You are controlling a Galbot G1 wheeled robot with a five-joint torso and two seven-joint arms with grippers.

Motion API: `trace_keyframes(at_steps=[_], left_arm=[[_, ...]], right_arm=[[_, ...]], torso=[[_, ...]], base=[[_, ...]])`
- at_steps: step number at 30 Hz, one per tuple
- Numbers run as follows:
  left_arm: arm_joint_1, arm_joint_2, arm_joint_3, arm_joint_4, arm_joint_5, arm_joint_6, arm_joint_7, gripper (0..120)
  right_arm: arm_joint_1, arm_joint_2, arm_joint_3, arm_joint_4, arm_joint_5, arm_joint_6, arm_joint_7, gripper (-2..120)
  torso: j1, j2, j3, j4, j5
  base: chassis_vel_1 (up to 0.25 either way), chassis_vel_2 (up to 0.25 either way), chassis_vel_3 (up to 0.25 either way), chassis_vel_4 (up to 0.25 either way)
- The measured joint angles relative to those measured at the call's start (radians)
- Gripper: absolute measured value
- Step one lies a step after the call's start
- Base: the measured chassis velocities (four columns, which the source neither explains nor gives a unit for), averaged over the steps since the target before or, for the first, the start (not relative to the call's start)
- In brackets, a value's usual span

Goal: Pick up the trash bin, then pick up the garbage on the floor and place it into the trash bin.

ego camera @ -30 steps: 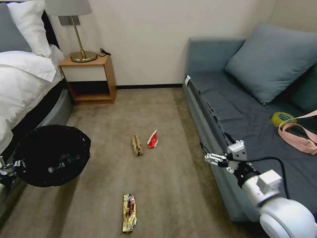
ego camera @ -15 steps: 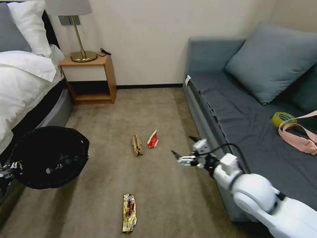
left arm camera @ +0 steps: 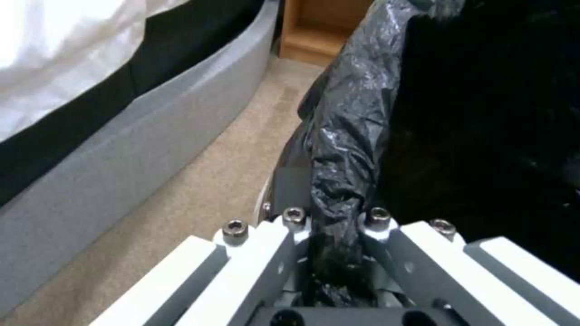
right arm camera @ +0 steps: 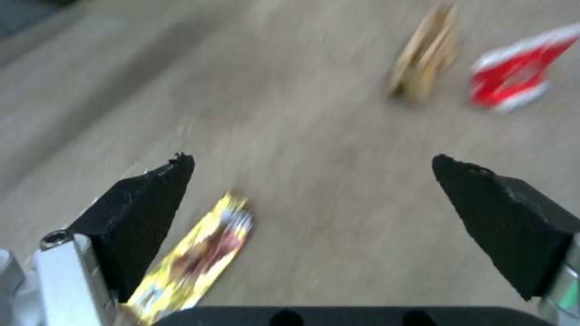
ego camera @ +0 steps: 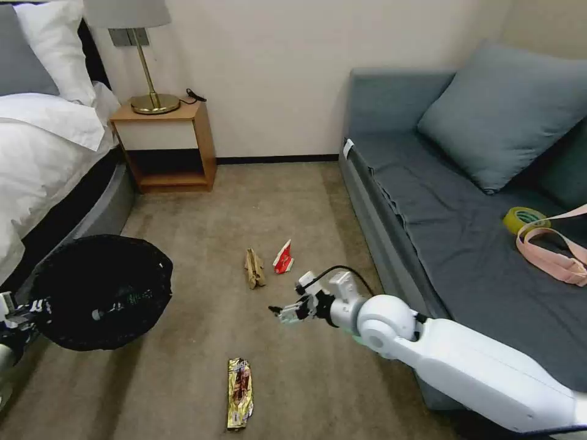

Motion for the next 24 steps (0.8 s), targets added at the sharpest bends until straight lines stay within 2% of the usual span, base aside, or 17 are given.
trace_keyframes(at_steps=[8,14,17,24], left_arm=[[-0.006,0.019,0.012,0.023,-0.003,-0.011,0.008,1],[-0.008,0.037,0.012,0.046,-0.006,-0.021,0.02,1],[-0.004,0.041,0.009,0.056,-0.001,-0.031,0.032,1],[0.0,0.048,0.009,0.066,0.002,-0.043,0.047,1]], right_arm=[[-0.009,0.048,-0.056,-0.117,0.01,-0.023,-0.038,100],[-0.013,0.12,-0.088,-0.237,0.006,-0.033,-0.07,100],[-0.028,0.179,-0.094,-0.3,0.004,-0.034,-0.071,100],[-0.054,0.278,-0.095,-0.36,0.016,-0.037,-0.062,100]], torso=[[0.0,0.0,0.0,-0.0001,0.0],[0.0,0.0,0.0,-0.0003,-0.0001],[0.0,0.0,0.0,-0.0001,0.0],[0.0,0.0,0.0,-0.0001,-0.0001]], base=[[0.0,0.0,0.0,0.0],[0.0,0.0,0.0,0.0],[0.0,0.0,0.0,0.0],[0.0,0.0,0.0,0.0]])
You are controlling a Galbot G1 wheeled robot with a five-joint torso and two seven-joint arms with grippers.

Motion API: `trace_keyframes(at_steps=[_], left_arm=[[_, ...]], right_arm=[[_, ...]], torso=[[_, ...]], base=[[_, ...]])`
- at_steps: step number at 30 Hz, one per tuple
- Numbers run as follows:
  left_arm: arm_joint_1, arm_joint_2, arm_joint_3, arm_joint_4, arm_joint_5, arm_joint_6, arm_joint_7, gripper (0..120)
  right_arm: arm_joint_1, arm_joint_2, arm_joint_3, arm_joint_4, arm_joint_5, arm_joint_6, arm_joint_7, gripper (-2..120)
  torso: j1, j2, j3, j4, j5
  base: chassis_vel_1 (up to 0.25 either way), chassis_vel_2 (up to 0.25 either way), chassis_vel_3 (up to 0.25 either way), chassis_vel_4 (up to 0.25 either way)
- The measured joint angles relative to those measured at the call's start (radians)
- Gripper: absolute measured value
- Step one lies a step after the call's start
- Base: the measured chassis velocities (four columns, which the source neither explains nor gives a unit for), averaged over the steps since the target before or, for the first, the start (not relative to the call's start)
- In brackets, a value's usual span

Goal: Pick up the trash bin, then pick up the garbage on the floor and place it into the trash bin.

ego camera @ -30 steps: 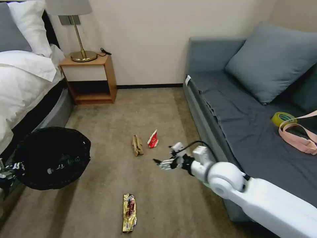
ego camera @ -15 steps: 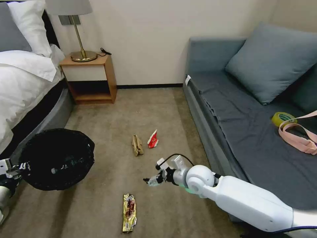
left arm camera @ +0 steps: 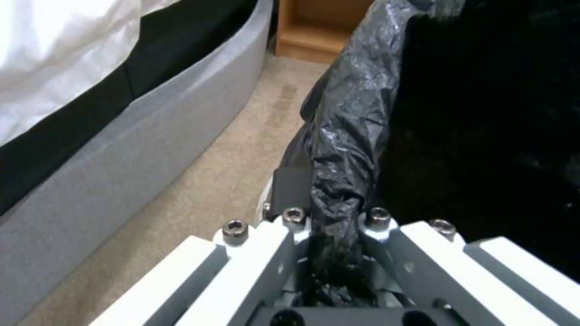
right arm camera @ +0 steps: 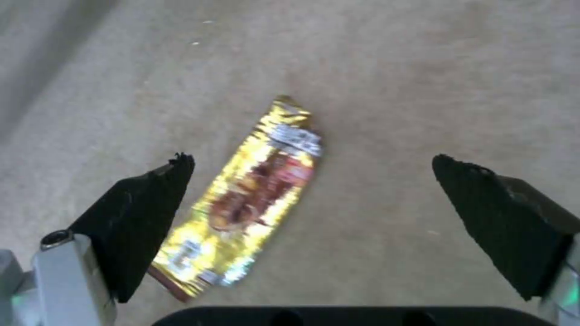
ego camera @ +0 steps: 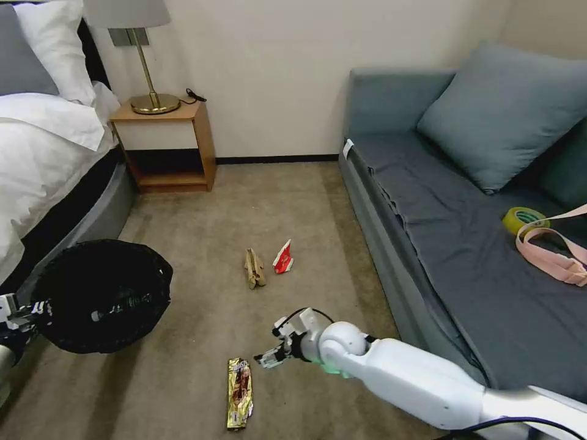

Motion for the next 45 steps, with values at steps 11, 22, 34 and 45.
trace_keyframes(at_steps=[11,22,34,45], left_arm=[[-0.007,0.005,0.007,0.012,-0.003,-0.005,0.002,1],[-0.007,0.002,0.001,0.024,-0.002,-0.011,0.006,1],[-0.013,-0.004,0.007,0.033,0.006,-0.011,0.006,1],[-0.012,-0.011,0.01,0.04,0.012,-0.014,0.006,1]], right_arm=[[-0.052,0.135,0.031,-0.101,-0.025,0.004,0.009,100],[-0.098,0.179,0.055,-0.216,-0.089,0.031,-0.022,100],[-0.102,0.208,0.046,-0.287,-0.111,0.048,-0.04,100],[-0.125,0.247,0.042,-0.35,-0.139,0.066,-0.045,100]], torso=[[0.0,0.0,0.0,0.0001,0.0],[0.0,0.0,0.0,0.0,0.0002],[0.0,0.0,0.0,-0.0001,0.0001],[0.0,0.0,0.0,0.0,0.0002]], base=[[0.0,0.0,0.0,0.0],[0.0,0.0,0.0,0.0],[0.0,0.0,0.0,0.0],[0.0,0.0,0.0,0.0]])
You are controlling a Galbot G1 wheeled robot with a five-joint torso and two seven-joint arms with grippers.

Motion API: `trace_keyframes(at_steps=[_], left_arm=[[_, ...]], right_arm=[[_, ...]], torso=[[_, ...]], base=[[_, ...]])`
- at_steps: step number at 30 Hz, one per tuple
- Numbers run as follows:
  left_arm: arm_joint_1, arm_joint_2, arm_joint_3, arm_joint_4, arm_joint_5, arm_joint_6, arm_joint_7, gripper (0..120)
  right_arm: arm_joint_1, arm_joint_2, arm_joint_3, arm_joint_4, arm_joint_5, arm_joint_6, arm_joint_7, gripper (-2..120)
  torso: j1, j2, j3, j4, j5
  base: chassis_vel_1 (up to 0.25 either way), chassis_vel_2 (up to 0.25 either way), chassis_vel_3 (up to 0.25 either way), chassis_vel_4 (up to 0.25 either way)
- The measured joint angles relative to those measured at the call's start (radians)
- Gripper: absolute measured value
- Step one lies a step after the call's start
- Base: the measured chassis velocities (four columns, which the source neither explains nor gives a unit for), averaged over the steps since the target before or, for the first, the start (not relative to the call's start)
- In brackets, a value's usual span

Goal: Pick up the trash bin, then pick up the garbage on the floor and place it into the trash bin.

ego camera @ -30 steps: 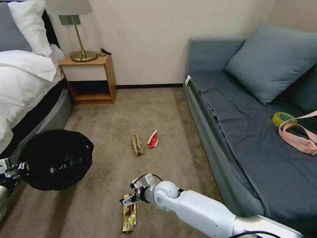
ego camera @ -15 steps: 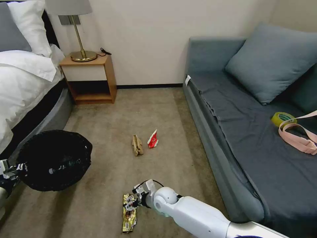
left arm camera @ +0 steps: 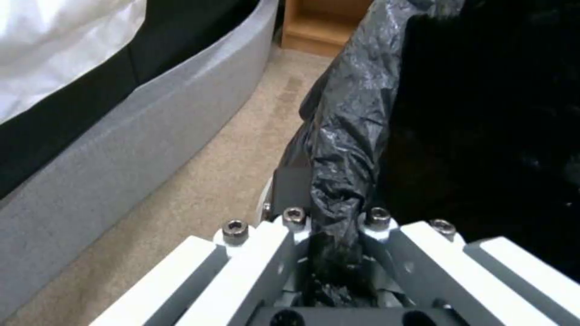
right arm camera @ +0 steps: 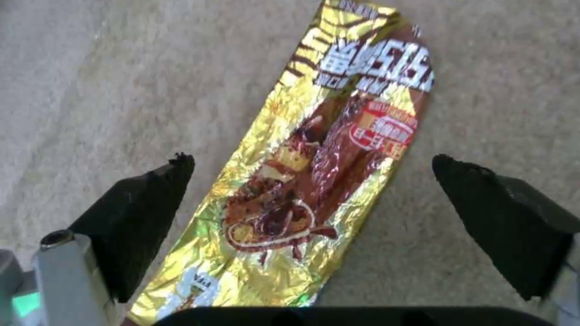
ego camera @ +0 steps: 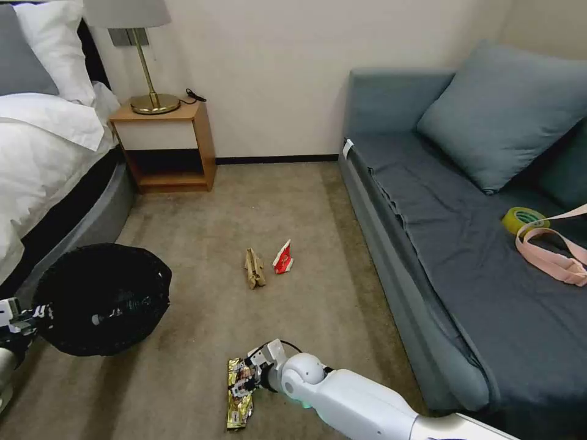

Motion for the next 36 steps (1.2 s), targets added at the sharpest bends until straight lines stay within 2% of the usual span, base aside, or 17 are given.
trace_keyframes(at_steps=[28,30,36], left_arm=[[-0.002,-0.01,0.017,-0.001,0.01,-0.005,0.002,1],[-0.002,-0.01,0.017,0.0,0.01,-0.005,0.002,1],[-0.001,-0.011,0.012,0.003,0.01,-0.007,0.003,1]], right_arm=[[-0.016,0.035,-0.009,-0.05,-0.079,0.04,-0.009,100],[-0.016,0.036,-0.009,-0.051,-0.083,0.04,-0.008,98],[-0.016,0.036,-0.007,-0.057,-0.099,0.047,-0.008,77]], torso=[[0.0,0.0,0.0,-0.0002,-0.0001],[0.0,0.0,0.0,-0.0002,-0.0001],[0.0,0.0,0.0,-0.0004,-0.0002]], base=[[0.0,0.0,0.0,0.0],[0.0,0.0,0.0,0.0],[0.0,0.0,0.0,0.0]])
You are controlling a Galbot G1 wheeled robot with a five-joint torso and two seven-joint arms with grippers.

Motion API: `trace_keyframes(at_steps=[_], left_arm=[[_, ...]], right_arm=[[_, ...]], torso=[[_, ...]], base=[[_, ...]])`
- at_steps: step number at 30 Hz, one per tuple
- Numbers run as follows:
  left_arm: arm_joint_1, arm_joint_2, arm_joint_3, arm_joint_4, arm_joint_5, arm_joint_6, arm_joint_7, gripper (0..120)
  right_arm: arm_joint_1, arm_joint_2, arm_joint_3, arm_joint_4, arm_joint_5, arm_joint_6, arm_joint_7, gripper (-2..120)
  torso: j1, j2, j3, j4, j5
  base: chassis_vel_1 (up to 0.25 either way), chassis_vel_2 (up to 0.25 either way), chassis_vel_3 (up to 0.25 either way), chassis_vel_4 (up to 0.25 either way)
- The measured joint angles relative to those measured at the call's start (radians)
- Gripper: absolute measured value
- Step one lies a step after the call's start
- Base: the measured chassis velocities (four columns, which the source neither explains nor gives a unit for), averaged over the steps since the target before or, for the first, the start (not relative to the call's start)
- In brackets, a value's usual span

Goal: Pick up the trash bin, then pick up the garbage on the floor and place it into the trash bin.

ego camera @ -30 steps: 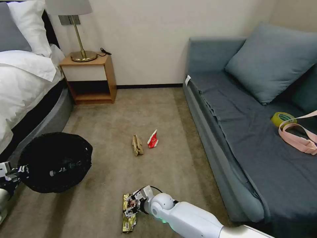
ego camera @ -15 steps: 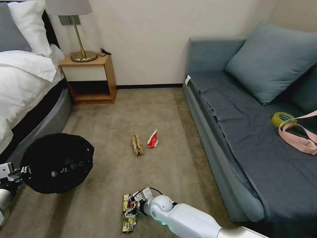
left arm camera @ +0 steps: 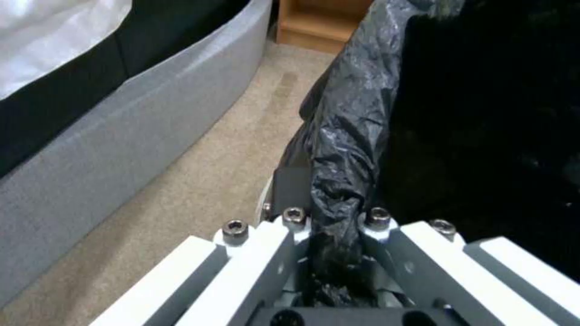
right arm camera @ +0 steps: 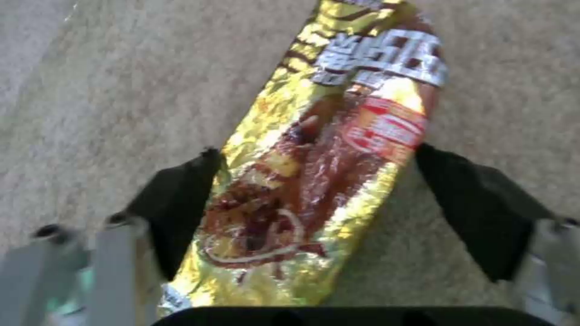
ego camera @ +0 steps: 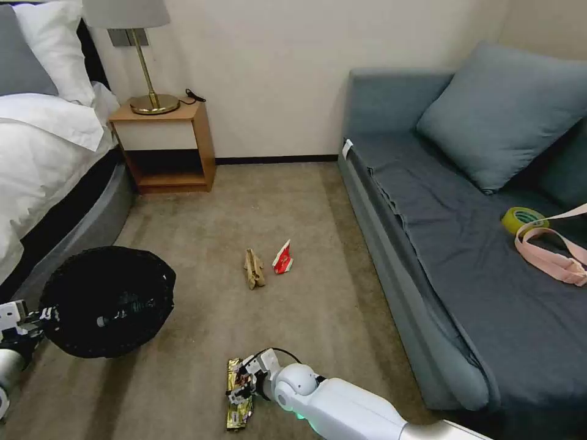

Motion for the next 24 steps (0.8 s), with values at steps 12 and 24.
trace_keyframes(at_steps=[12,24], left_arm=[[-0.002,-0.001,0.0,0.001,0.0,0.0,0.001,1],[-0.001,-0.005,-0.002,0.0,0.001,0.0,0.001,1]], right_arm=[[0.001,-0.001,0.001,-0.01,-0.018,0.017,-0.01,36],[0.008,-0.003,0.005,-0.01,-0.019,0.025,-0.019,0]], torso=[[0.0,0.0,0.0,0.0001,0.0001],[0.0,0.0,0.0,0.0007,0.0005]], base=[[0.0,0.0,0.0,0.0],[0.0,0.0,0.0,0.0]])
